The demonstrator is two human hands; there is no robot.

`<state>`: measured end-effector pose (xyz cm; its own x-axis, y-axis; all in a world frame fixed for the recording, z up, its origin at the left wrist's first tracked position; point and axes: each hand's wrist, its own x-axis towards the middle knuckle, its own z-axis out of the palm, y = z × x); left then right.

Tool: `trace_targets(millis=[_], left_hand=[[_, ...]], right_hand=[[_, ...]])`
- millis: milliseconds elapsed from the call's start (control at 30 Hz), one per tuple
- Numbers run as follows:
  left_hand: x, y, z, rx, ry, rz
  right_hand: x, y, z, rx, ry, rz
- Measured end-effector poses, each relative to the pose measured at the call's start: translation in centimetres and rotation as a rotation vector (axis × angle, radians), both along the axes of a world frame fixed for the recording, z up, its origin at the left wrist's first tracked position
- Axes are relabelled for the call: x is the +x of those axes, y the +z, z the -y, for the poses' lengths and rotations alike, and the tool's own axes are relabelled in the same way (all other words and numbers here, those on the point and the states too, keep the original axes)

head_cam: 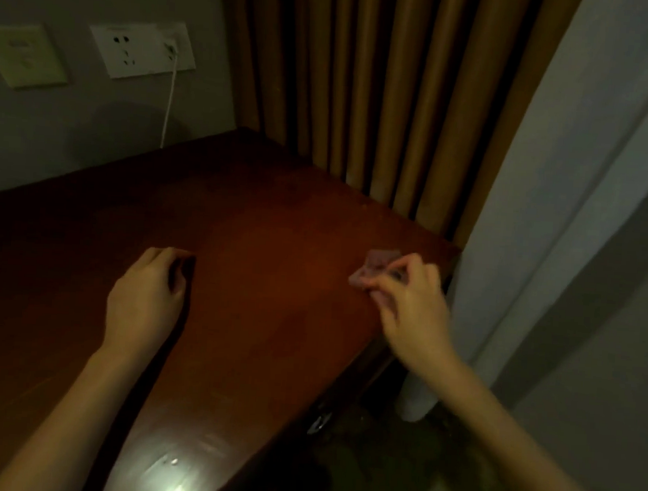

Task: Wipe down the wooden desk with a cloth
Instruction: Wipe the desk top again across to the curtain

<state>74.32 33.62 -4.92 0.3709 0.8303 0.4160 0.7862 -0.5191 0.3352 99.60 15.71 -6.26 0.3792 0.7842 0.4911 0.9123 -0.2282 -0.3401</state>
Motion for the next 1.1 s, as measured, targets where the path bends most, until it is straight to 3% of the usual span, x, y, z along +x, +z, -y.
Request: trace_targets(millis=[133, 267, 400, 533, 600, 700, 867, 1000, 1100], left_hand=[[-0.1, -0.2, -0.2, -0.002, 0.005, -0.005], [-0.3, -0.4, -0.3, -0.019, 0.001, -0.019], [-0.3, -0.2, -0.2, -0.027, 0.012, -0.021], [0.0, -0.1, 0.2, -0.011, 0.021, -0.05], [0.5, -0.1, 0.0, 0.012, 0.022, -0.071], [2.8, 0.2, -1.1, 0.044, -0.023, -0.087], [7.6, 0.8, -4.5, 0.036, -0.05, -0.115], [8.4, 1.3, -7.5, -0.009, -0.042, -0.095], [7.2, 1.3, -10.3, -0.036, -0.011, -0.052]], right_hand=[[-6.8, 0.3, 0.3, -0.029, 0.327, 0.016], [-4.3, 1.6, -3.4, -0.123, 0.527, -0.05], [3.8, 1.1, -8.0, -0.097, 0.223, -0.034], [9.7, 0.6, -4.9, -0.068, -0.024, -0.061], [7.7, 0.6, -2.6, -0.033, 0.024, -0.006], [1.6, 1.0, -1.8, -0.064, 0.26, 0.031], [-2.4, 1.8, -9.2, -0.141, 0.57, 0.045], [2.5, 1.5, -16.9, -0.164, 0.384, 0.016], [8.2, 1.0, -15.8, -0.118, 0.225, -0.031]])
